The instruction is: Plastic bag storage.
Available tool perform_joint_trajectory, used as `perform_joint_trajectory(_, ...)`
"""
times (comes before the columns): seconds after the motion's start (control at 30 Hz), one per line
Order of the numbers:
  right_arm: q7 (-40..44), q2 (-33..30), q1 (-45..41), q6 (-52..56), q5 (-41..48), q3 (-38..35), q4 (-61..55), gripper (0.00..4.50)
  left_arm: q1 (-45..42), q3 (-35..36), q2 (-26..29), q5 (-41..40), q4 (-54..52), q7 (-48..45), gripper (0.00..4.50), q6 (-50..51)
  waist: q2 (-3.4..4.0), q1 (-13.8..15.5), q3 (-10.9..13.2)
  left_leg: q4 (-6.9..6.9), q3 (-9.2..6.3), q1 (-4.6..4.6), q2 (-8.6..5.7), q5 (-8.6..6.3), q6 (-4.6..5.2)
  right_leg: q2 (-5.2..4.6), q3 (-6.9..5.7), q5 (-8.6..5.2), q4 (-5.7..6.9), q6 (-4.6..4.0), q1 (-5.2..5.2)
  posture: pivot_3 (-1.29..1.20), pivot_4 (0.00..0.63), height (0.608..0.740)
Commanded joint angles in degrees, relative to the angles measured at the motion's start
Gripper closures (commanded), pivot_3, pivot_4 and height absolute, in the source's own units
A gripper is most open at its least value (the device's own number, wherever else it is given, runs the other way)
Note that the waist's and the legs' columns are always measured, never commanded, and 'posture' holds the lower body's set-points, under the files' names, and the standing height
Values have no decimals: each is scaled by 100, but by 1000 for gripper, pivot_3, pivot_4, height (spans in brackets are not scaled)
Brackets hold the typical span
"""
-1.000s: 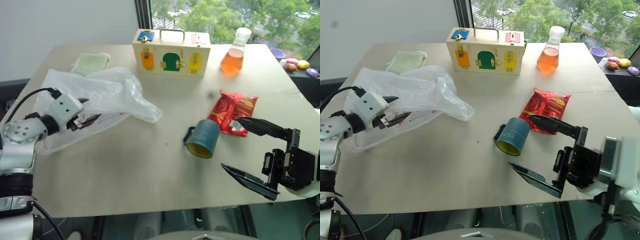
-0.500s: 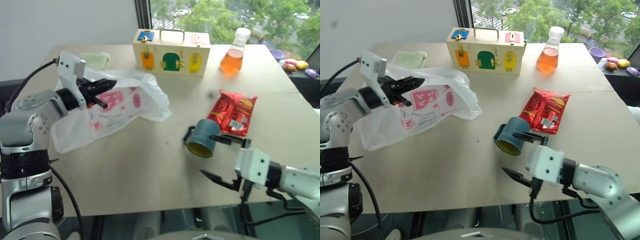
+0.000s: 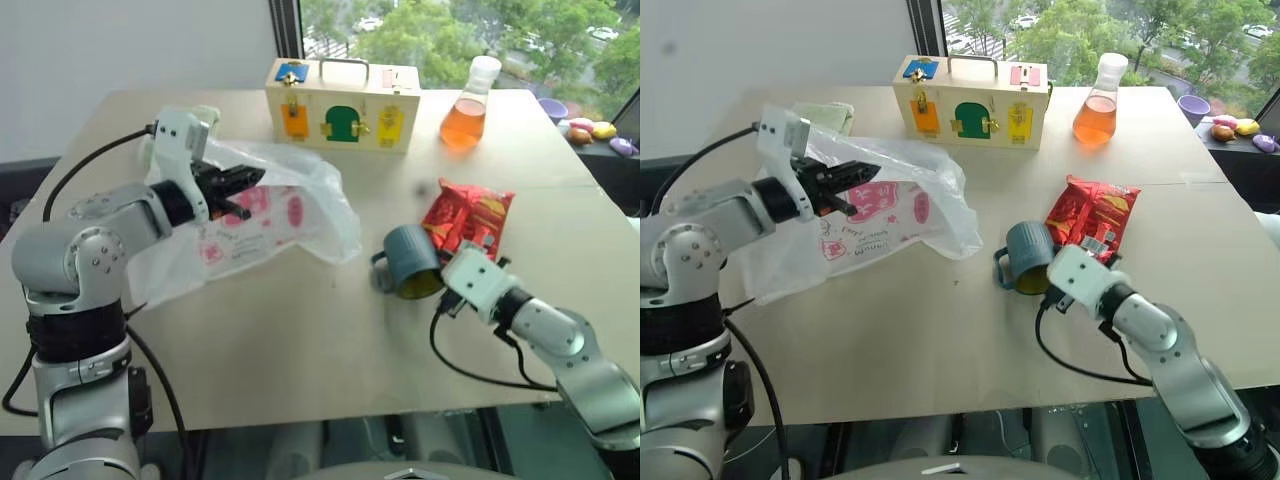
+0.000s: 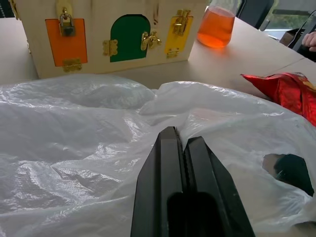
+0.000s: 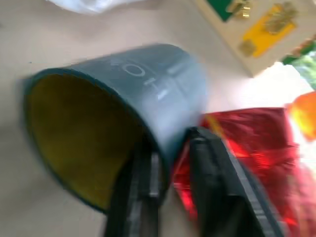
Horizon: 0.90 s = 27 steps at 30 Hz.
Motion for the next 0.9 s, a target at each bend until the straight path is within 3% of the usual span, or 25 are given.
perform_joint_trajectory(0.03,383,94,-42,49,525,-288,-252,4433,-334,269,-66,-158,-125,364,4500,327,0,-4,0,-1,-4,2,0,0,0,3,-1,0,3,-1,1,0,150,740)
perform_joint_trajectory(0.17,1232,250,-150,637,2474,-868,-1248,4433,-528,148,-208,-74,-74,597,4500,431,5,-10,3,-5,-10,0,0,0,0,5,-2,13,6,-24,-1,0,150,740)
perform_joint_trajectory(0.3,1416,276,-822,1282,3310,-693,-1287,4433,-713,37,-364,-74,-93,745,4500,539,3,-11,3,-1,-9,-2,0,0,0,2,-2,14,2,-22,1,0,150,740)
perform_joint_trajectory(0.4,1166,693,-1715,1314,2976,-47,-503,4433,-746,-184,-361,-3,-105,675,4500,475,1,-28,2,4,-9,6,-3,0,0,4,1,12,6,-18,4,0,150,740)
perform_joint_trajectory(0.53,525,1393,-2747,932,1870,763,1387,4433,-775,-151,-295,-281,-139,375,4500,618,3,-70,3,3,-12,12,-1,5,-4,12,3,12,26,-21,-1,0,150,740)
perform_joint_trajectory(0.63,-131,1969,-3258,528,1273,794,2625,4433,-827,313,-131,-944,-141,130,4500,1398,3,-112,3,2,-14,6,0,10,-14,13,4,21,35,-36,-9,0,150,740)
perform_joint_trajectory(0.73,-416,2406,-3542,315,1116,624,3135,4433,-705,452,91,-1207,-249,46,4500,1765,4,-151,4,1,-10,-29,-3,14,-21,8,9,23,44,-38,-47,0,150,740)
perform_joint_trajectory(0.9,-431,3689,-4279,-515,1053,780,4703,4433,-1019,1019,-720,-1654,-219,645,4500,2285,5,-158,5,-10,-12,-28,-7,13,-23,-1,6,24,38,-39,-47,0,150,740)
